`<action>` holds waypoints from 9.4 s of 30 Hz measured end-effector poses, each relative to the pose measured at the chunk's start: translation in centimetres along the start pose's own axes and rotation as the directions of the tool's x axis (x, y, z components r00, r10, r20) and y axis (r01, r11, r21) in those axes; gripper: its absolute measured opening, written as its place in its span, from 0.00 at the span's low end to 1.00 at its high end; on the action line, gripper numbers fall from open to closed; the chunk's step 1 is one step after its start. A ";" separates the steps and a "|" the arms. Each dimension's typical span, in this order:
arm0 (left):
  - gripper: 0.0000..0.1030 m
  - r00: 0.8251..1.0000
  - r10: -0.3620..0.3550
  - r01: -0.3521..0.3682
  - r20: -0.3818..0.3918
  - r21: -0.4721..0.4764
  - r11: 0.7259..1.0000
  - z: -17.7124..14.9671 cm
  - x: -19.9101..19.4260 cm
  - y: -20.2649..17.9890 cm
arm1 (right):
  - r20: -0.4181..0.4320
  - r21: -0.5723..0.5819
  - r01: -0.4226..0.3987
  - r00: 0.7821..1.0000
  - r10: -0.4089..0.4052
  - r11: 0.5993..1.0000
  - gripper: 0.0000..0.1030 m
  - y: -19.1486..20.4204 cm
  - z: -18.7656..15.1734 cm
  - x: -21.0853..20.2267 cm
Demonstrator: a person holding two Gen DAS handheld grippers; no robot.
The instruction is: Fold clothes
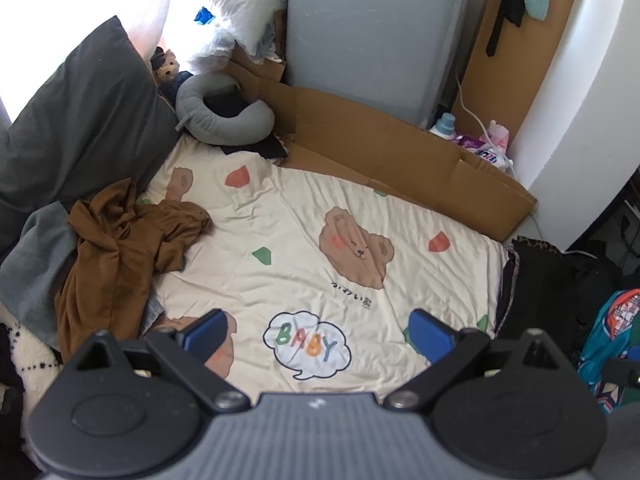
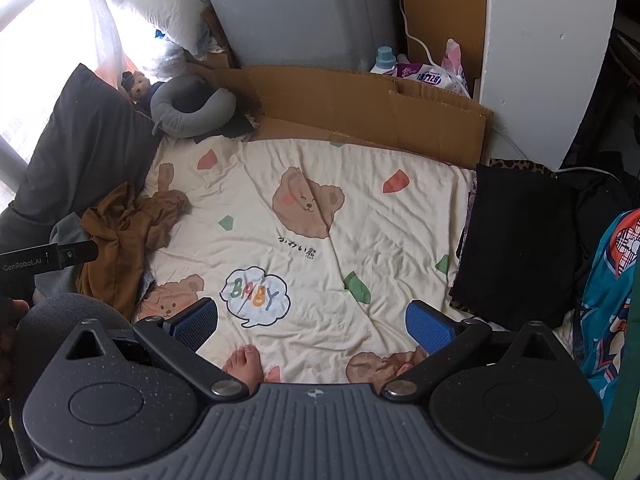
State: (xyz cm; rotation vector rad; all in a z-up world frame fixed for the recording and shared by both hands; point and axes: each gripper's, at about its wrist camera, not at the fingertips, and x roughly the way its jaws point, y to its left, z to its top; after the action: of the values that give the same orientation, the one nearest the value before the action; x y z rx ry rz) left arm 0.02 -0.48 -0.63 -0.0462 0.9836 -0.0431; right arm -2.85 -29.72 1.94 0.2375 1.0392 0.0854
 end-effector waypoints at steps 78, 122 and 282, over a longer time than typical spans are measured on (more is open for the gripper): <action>0.96 0.968 0.218 -0.163 0.128 -0.343 0.925 0.0 -5.6 25.2 | 0.325 -0.121 -0.022 0.944 0.061 0.992 1.00 10.2 4.9 0.1; 0.92 0.952 0.276 -0.306 -0.132 -0.387 0.870 -11.0 18.5 33.9 | 0.187 -0.111 -0.079 0.977 0.099 0.991 1.00 11.5 7.2 21.1; 0.03 0.995 0.098 -0.089 0.001 -0.396 0.914 -11.3 26.7 33.1 | -0.381 -0.216 -0.416 0.869 0.316 0.883 0.60 17.9 2.2 47.5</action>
State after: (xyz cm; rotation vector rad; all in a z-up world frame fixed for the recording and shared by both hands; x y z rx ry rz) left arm 5.87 30.79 -30.98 -0.3714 0.9604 0.2460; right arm 23.83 -3.98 -32.84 0.1519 1.2942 0.6472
